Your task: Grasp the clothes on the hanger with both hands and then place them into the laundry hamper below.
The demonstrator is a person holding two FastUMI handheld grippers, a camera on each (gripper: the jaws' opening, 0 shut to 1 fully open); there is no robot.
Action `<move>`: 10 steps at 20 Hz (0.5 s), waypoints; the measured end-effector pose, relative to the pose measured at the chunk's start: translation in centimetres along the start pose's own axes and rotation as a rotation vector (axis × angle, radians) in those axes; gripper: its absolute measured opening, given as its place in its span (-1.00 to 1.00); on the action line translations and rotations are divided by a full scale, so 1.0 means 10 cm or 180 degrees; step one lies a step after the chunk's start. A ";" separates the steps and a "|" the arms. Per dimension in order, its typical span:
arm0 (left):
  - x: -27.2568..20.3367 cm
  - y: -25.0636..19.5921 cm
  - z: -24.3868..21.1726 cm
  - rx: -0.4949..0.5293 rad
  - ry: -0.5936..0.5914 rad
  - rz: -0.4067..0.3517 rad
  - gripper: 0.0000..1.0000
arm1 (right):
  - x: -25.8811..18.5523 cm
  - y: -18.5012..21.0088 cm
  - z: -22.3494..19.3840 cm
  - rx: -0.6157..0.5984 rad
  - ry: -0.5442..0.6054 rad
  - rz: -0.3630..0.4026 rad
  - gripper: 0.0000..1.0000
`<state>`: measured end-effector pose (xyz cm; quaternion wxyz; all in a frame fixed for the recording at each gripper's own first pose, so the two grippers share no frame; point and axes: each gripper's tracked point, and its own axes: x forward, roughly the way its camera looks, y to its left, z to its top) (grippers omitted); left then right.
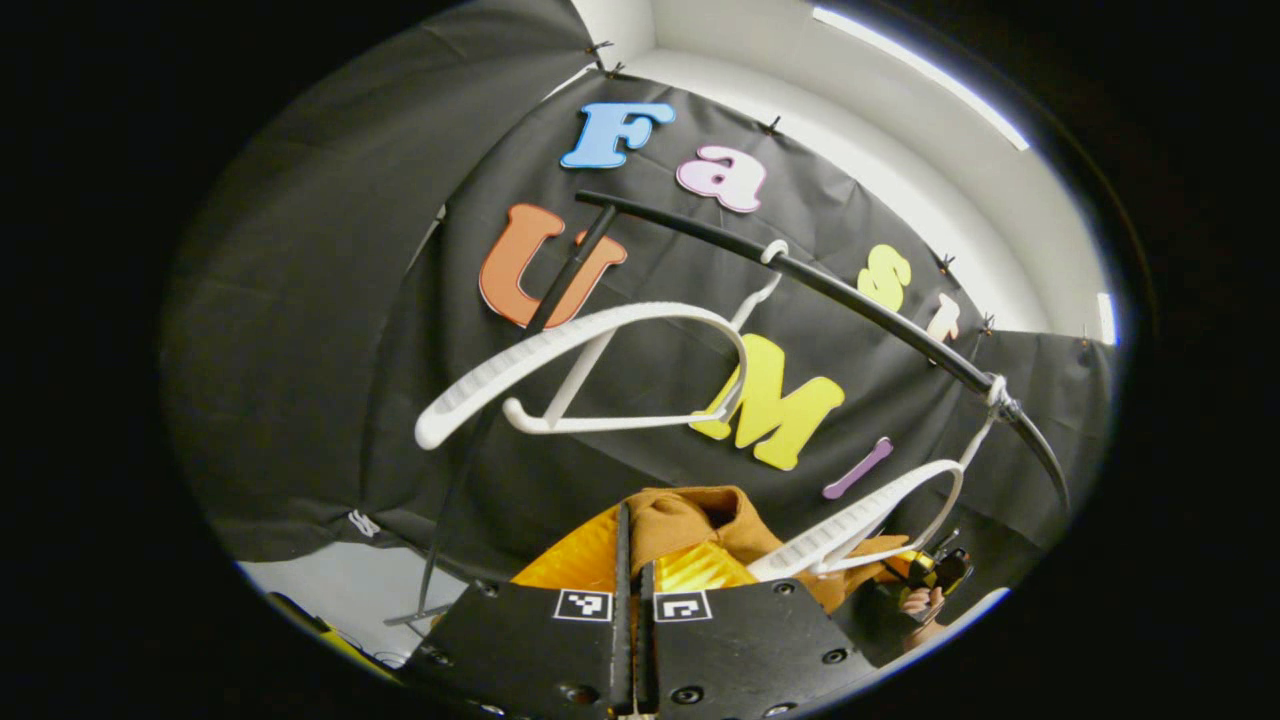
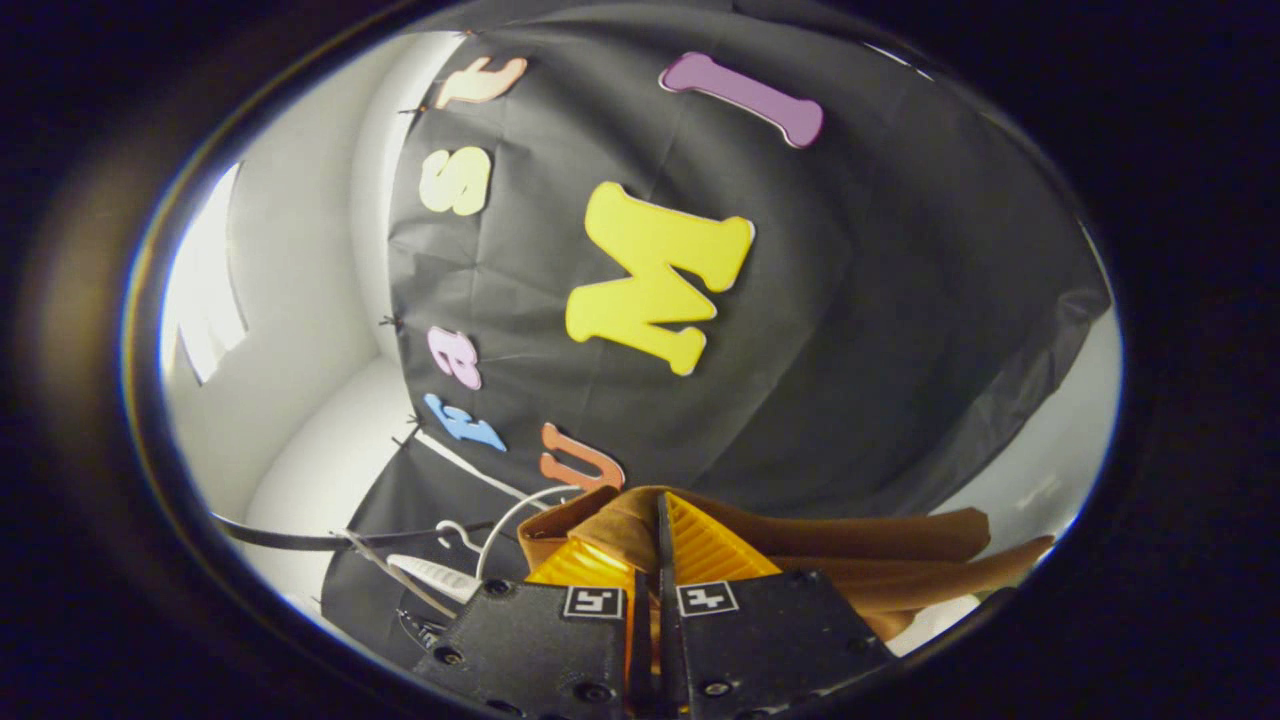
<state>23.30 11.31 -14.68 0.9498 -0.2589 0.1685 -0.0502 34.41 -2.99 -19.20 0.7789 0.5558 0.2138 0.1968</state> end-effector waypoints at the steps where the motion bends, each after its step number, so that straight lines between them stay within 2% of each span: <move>1: 0.00 0.03 -0.10 0.0017 0.0054 0.0015 -0.98 | -0.02 0.00 -0.02 -0.0020 0.0006 0.0011 -0.99; 2: 0.02 0.02 -0.18 -0.0002 0.0103 0.0023 -0.97 | -0.04 -0.02 -0.02 -0.0009 -0.0006 0.0009 -0.87; 6: -0.04 0.03 -0.36 0.0024 0.0188 0.0034 -0.97 | -0.08 -0.12 -0.12 -0.0029 0.0035 -0.0087 -0.87; 10: -0.15 -0.10 -0.50 -0.0058 0.0250 -0.0090 -0.97 | -0.26 -0.14 -0.45 -0.0091 0.0214 -0.0126 -0.87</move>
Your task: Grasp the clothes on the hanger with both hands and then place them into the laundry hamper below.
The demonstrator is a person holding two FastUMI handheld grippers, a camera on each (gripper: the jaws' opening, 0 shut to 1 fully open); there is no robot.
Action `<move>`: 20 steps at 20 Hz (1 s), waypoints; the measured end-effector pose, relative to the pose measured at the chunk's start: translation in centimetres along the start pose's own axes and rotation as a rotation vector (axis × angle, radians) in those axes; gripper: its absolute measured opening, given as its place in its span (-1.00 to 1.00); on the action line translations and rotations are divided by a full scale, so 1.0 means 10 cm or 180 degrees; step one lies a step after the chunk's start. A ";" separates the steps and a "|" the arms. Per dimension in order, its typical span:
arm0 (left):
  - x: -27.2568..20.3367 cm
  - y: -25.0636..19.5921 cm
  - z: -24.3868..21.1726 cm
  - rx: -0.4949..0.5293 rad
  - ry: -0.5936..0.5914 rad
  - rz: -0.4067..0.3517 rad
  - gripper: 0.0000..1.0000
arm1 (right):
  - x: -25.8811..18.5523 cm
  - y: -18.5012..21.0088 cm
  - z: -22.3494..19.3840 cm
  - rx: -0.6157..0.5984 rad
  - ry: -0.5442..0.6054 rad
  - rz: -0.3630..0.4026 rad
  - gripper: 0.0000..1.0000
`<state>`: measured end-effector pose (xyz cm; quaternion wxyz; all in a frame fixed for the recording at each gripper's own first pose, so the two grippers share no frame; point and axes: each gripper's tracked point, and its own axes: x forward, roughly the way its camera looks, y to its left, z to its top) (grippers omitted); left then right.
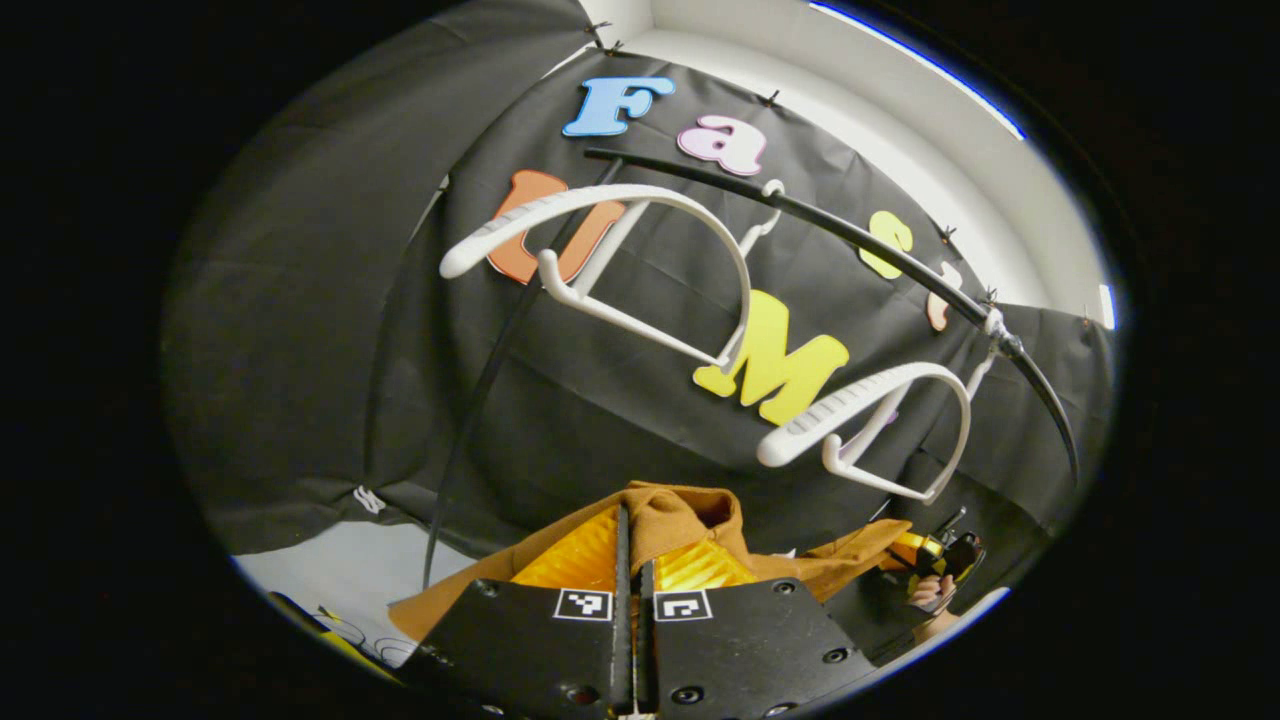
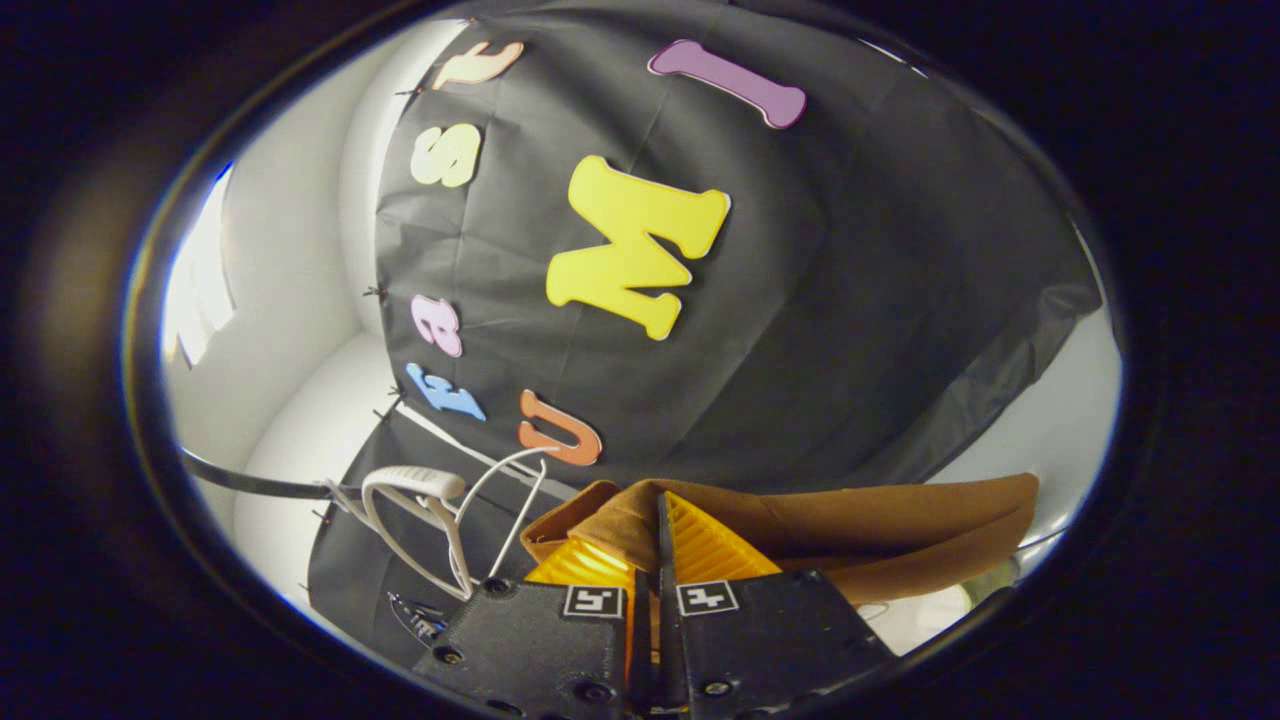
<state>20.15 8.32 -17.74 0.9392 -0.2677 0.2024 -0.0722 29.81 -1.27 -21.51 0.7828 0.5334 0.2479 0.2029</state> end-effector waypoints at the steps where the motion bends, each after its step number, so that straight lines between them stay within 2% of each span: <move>1: -0.04 -0.06 -0.03 -0.0001 0.0002 -0.0045 -0.96 | 0.00 0.00 -0.07 0.0014 0.0051 0.0016 -0.87; 6: -0.19 -0.43 -0.18 -0.0073 0.0036 -0.0324 -0.97 | -0.16 0.05 -0.37 0.0144 0.0140 0.0130 -0.87; 13: -0.50 -0.92 -0.40 -0.0032 0.0048 -0.0732 -0.97 | -0.35 0.35 -0.95 0.0282 0.0407 0.0444 -0.87; 14: -0.50 -0.99 -0.43 -0.0017 0.0065 -0.0768 -0.87 | -0.33 0.43 -1.03 0.0286 0.0470 0.0485 -0.87; 16: -0.55 -1.12 -0.53 0.0021 0.0086 -0.0834 -0.85 | -0.30 0.56 -1.22 0.0299 0.0593 0.0565 -0.87; 17: -0.61 -1.19 -0.60 0.0034 0.0099 -0.0879 -0.97 | -0.34 0.61 -1.34 0.0301 0.0656 0.0598 -0.87; 18: -0.67 -1.24 -0.66 0.0060 0.0107 -0.0926 -0.97 | -0.37 0.66 -1.45 0.0281 0.0724 0.0641 -0.87; 19: -0.70 -1.29 -0.69 0.0074 0.0119 -0.0953 -0.87 | -0.38 0.72 -1.54 0.0274 0.0775 0.0666 -0.87; 20: -0.68 -1.34 -0.74 0.0090 0.0150 -0.0984 -0.85 | -0.36 0.80 -1.59 0.0283 0.0807 0.0714 -0.87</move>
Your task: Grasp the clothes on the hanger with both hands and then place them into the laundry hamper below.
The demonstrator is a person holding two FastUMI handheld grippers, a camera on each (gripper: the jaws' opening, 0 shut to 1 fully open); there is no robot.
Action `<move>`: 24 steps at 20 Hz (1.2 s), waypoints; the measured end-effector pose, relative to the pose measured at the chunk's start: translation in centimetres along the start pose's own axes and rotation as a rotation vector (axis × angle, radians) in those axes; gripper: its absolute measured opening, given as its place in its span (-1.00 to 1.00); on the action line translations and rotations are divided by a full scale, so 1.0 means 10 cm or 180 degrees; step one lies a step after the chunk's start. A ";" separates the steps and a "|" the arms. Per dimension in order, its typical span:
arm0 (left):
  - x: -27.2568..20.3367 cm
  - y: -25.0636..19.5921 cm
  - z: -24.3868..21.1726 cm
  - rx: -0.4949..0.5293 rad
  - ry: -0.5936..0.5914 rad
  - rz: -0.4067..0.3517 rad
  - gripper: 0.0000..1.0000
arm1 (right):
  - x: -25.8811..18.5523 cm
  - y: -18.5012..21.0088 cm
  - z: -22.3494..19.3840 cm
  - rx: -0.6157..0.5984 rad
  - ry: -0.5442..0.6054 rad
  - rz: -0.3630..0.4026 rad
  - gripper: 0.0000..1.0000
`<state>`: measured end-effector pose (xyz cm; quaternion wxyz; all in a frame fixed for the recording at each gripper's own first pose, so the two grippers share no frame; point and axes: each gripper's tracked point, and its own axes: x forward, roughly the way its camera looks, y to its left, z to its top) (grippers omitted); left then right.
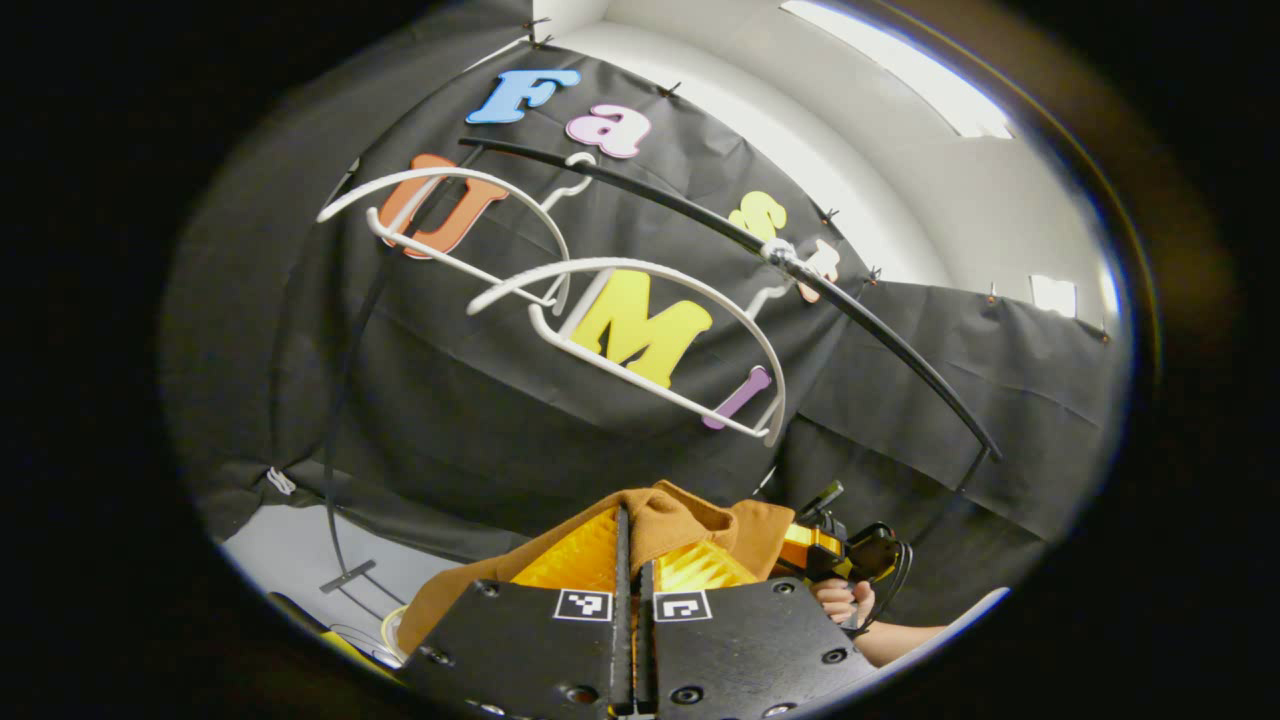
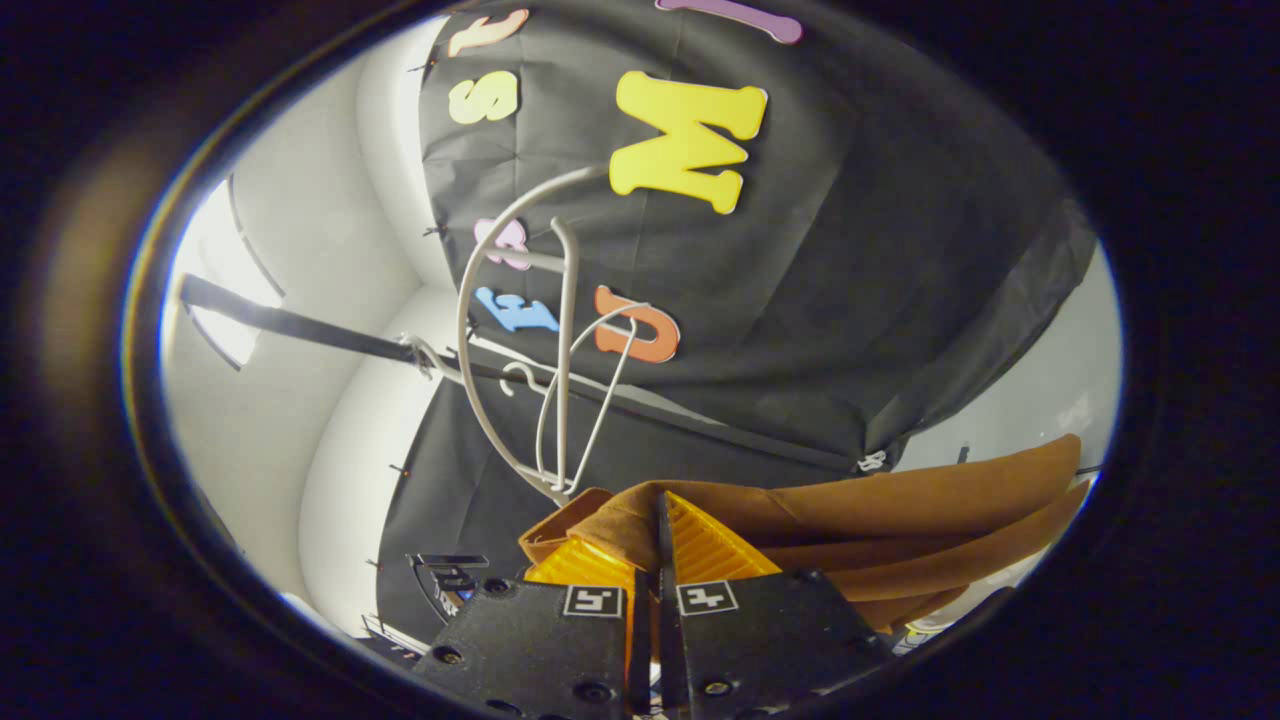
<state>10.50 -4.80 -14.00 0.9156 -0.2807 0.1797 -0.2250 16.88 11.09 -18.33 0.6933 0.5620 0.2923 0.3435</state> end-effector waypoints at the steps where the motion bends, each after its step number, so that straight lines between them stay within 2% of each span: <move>1: 0.02 -0.03 -0.04 0.0007 0.0024 -0.0018 -0.85 | 0.03 0.07 -0.04 0.0032 0.0041 0.0040 -0.87; 2: 0.02 -0.08 -0.09 0.0015 0.0056 -0.0048 -0.97 | 0.06 0.13 -0.10 0.0054 0.0092 0.0090 -0.87; 6: -0.06 -0.35 -0.11 -0.0055 0.0043 -0.0230 -0.98 | 0.11 0.36 -0.48 0.0042 0.0324 0.0339 -0.87; 11: -0.01 -0.39 -0.27 -0.0022 0.0179 -0.0261 -0.98 | 0.18 0.10 -0.56 0.0206 0.0330 0.0252 -0.87; 14: 0.11 -0.20 -0.62 -0.0087 0.0418 -0.0175 -0.99 | 0.18 -0.32 -0.60 0.0405 0.0350 0.0039 -0.87; 18: 0.24 0.16 -1.21 -0.0283 0.0781 0.0021 -0.99 | 0.27 -1.15 -0.75 0.0861 0.0259 -0.0311 -0.87; 21: 0.39 0.53 -1.73 -0.0298 0.1135 0.0234 -0.99 | 0.21 -1.82 -0.86 0.1005 0.0242 -0.0798 -0.87; 24: 0.68 0.80 -2.15 -0.0458 0.1455 0.0473 -0.99 | 0.20 -2.42 -0.99 0.1076 0.0260 -0.1327 -0.87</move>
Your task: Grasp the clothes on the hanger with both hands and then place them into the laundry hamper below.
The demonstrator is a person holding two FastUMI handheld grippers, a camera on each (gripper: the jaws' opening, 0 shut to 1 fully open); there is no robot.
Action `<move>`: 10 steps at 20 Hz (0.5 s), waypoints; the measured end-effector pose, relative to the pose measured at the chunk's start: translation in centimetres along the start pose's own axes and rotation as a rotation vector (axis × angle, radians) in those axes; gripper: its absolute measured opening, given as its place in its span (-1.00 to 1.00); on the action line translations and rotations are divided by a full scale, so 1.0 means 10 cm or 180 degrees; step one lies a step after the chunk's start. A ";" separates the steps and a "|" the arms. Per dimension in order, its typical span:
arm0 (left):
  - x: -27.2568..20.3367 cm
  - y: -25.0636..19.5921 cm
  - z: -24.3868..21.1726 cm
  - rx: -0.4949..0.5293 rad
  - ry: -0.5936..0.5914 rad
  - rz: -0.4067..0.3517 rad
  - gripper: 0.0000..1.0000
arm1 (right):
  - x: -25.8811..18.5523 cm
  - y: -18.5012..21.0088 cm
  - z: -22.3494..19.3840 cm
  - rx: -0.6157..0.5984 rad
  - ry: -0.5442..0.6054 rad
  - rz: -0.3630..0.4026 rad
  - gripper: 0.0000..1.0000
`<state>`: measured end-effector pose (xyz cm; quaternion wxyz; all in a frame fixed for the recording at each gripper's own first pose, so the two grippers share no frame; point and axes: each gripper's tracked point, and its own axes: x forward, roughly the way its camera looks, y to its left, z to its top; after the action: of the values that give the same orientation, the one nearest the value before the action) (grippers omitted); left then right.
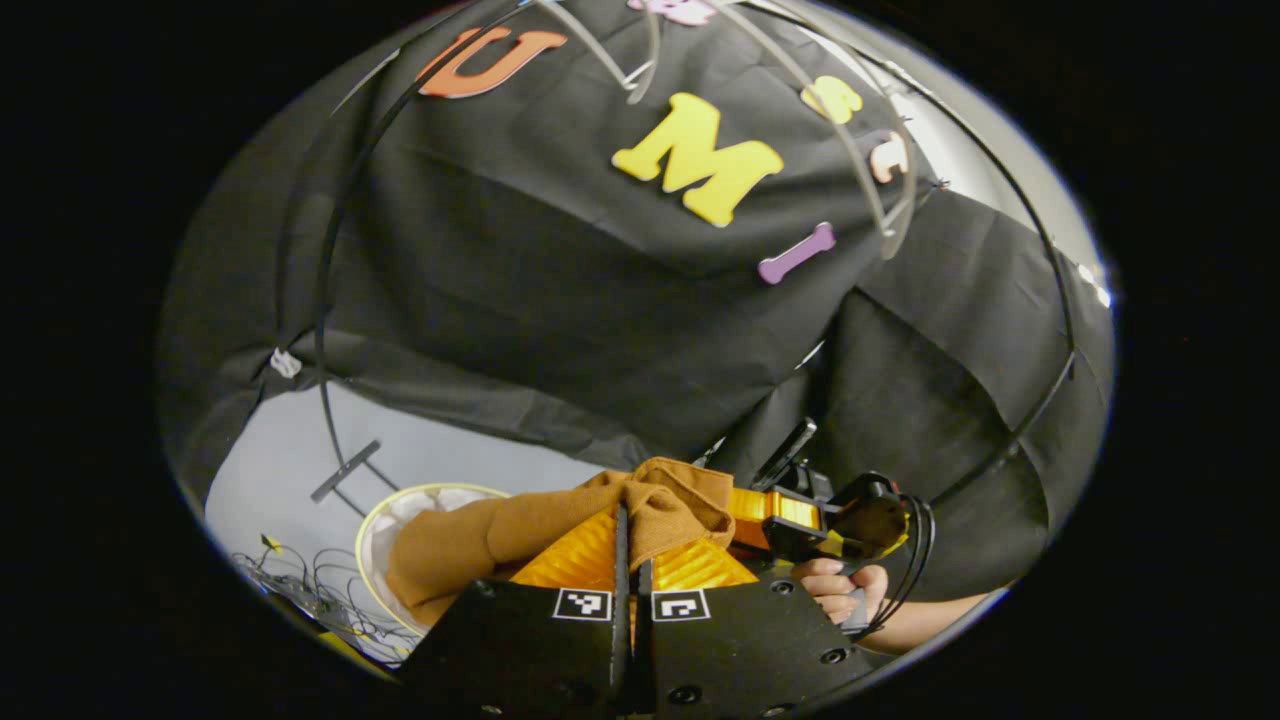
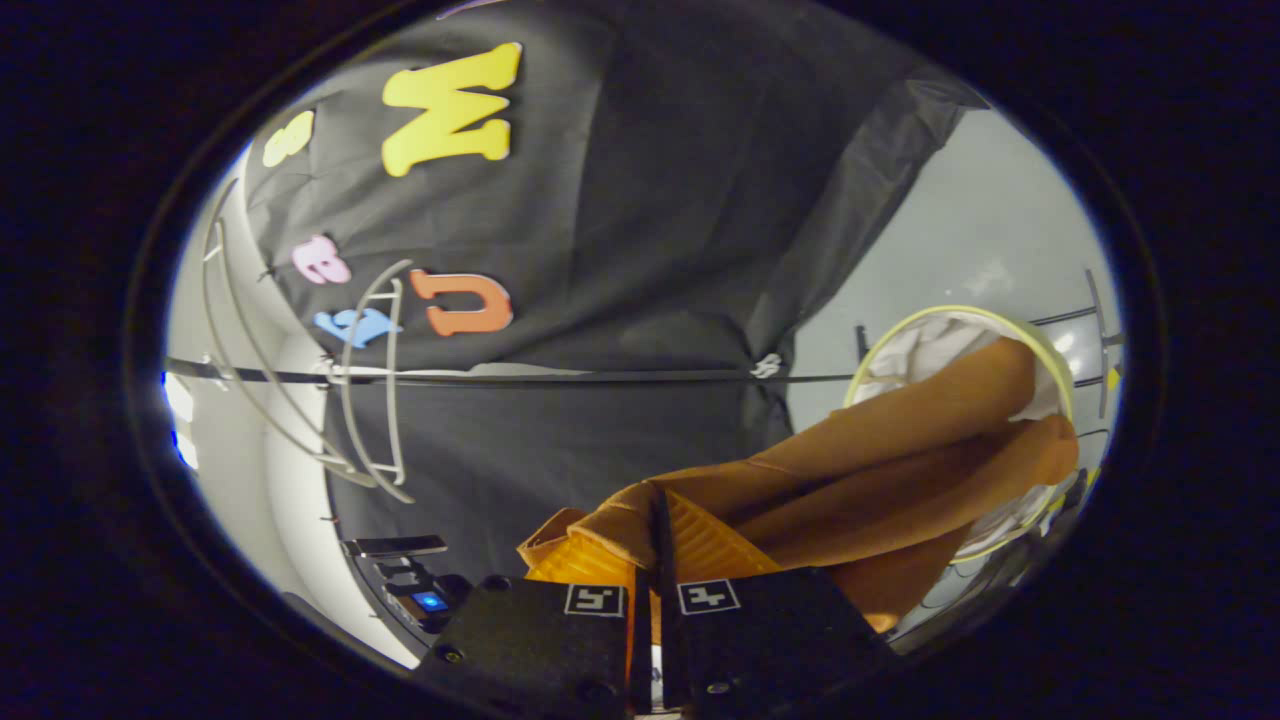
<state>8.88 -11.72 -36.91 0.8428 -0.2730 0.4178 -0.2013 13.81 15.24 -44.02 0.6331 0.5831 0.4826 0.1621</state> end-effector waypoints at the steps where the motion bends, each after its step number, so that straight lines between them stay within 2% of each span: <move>1: 0.14 0.12 -0.07 -0.0063 0.0081 0.0118 -0.99 | 0.08 -0.19 0.03 0.0000 0.0001 -0.0216 -0.86; 5: 0.32 0.50 -0.37 -0.0231 0.0376 0.0554 -0.98 | 0.35 -0.84 0.13 -0.0128 -0.0037 -0.1039 -0.86; 6: 0.34 0.55 -0.46 -0.0277 0.0473 0.0650 -0.84 | 0.38 -0.99 0.15 -0.0123 -0.0041 -0.1247 -0.86; 7: 0.37 0.58 -0.54 -0.0305 0.0593 0.0716 -0.99 | 0.44 -1.15 0.17 -0.0135 -0.0010 -0.1464 -0.85; 8: 0.37 0.67 -0.62 -0.0298 0.0703 0.0865 -0.98 | 0.46 -1.31 0.16 -0.0193 0.0033 -0.1659 -0.84; 9: 0.33 0.74 -0.68 -0.0276 0.0824 0.1017 -0.82 | 0.45 -1.48 0.15 -0.0296 0.0090 -0.1875 -0.79; 10: 0.30 0.84 -0.74 -0.0280 0.0932 0.1189 -0.97 | 0.37 -1.53 0.11 -0.0395 0.0168 -0.2075 -0.68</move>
<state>5.46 -9.15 -47.69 0.7831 -0.1953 0.5872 -0.0609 10.96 13.39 -59.48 0.6732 0.3540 0.6492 -0.0050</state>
